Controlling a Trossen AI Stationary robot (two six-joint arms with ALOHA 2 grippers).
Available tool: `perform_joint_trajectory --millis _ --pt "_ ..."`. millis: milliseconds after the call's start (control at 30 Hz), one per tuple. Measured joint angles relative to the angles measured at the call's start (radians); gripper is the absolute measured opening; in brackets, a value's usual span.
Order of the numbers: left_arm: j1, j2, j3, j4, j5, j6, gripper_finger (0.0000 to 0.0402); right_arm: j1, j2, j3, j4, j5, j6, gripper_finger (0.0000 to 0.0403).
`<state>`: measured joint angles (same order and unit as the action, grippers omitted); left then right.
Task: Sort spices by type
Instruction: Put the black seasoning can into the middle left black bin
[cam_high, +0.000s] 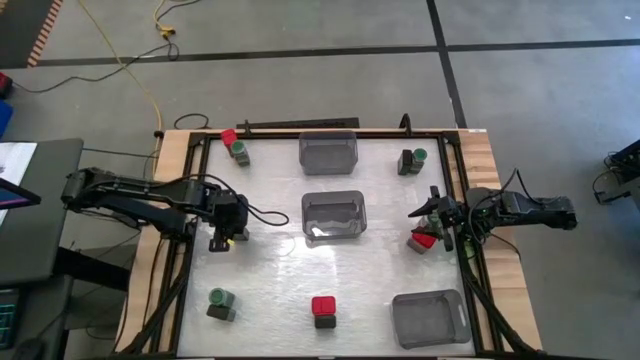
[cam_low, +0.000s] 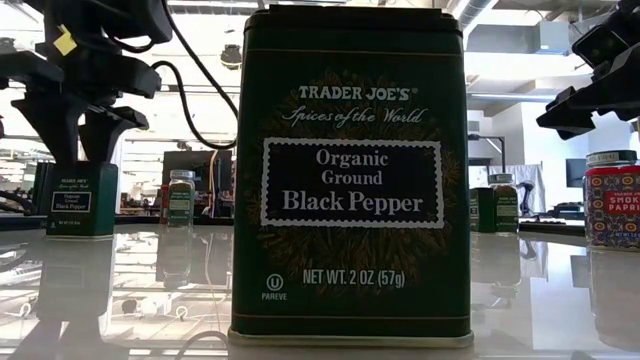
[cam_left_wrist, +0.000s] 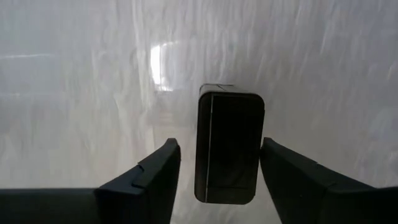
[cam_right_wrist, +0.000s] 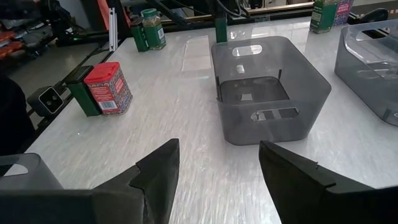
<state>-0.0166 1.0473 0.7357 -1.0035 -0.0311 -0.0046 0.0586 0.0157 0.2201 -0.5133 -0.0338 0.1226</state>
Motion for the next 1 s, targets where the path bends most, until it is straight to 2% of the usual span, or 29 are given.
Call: perform_joint_trajectory --millis 333,700,833,1000 --pt "0.0 0.0 0.0 0.0 0.0 0.0 0.015 0.0 0.0 0.0 0.0 0.0 0.0 0.0249" --pt "0.0 0.001 0.005 -0.002 -0.001 -0.003 0.0145 0.0 0.0 0.0 0.0 0.0 0.0 0.0249" --pt "0.001 0.001 0.043 -0.002 -0.001 -0.017 0.0145 0.0 0.0 0.0 0.0 0.0 0.0 0.0249" --pt "0.04 0.001 0.151 -0.002 -0.001 -0.061 0.0144 0.0 0.0 0.0 0.0 0.0 0.0 0.0249"
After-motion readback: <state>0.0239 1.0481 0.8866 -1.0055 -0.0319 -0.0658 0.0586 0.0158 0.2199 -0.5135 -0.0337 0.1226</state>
